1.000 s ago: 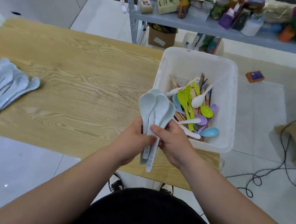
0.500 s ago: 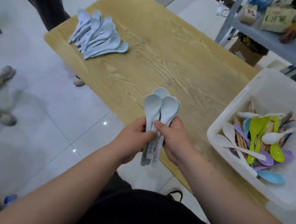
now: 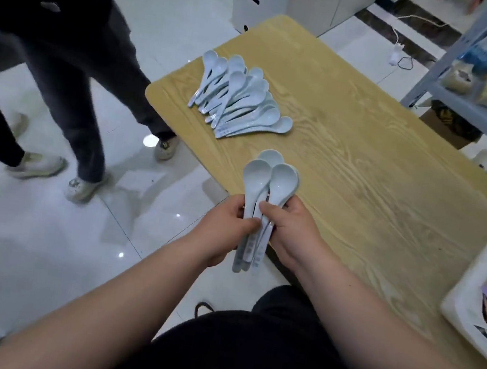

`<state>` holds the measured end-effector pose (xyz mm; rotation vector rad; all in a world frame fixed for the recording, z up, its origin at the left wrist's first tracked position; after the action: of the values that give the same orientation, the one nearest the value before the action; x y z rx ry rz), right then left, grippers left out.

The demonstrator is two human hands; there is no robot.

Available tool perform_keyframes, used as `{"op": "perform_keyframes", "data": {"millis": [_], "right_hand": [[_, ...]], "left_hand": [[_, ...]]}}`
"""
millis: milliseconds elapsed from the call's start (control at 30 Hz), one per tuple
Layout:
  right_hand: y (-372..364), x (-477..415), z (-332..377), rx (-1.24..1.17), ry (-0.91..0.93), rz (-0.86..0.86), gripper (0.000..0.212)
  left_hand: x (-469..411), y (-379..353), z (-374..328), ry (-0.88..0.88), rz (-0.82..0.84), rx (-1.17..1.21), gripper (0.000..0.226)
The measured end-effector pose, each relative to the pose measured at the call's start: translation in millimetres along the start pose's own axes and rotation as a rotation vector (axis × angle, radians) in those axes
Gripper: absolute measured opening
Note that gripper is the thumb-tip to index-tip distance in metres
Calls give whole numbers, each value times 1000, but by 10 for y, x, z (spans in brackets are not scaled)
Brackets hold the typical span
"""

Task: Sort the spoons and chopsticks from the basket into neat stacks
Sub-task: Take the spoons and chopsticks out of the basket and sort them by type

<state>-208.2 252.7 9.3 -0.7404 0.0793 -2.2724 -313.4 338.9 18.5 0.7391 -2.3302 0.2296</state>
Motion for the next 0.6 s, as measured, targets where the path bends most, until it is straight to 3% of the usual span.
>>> {"op": "perform_keyframes", "data": {"millis": [333, 467, 600], "right_hand": [[-123, -1034, 161, -32, -79, -114, 30], [-220, -1416, 209, -55, -161, -106, 22], [-217, -1743, 240, -17, -213, -206, 22]], "left_hand": [[-858, 381, -493, 78, -37, -49, 28], [-1162, 603, -649, 135, -61, -12, 22], [-1566, 928, -794, 169, -125, 34, 17]]}}
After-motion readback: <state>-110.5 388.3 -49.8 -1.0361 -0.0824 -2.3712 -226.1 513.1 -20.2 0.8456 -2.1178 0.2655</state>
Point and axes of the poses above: each hand's wrist, its own x-axis away from the middle knuckle, its own y-axis out of the back of the hand, z = x × y, the point moved 2 cm from there along -x, towards the middle knuckle, and after that the axes turned 5 degrees about y, right-handed, at the moved point
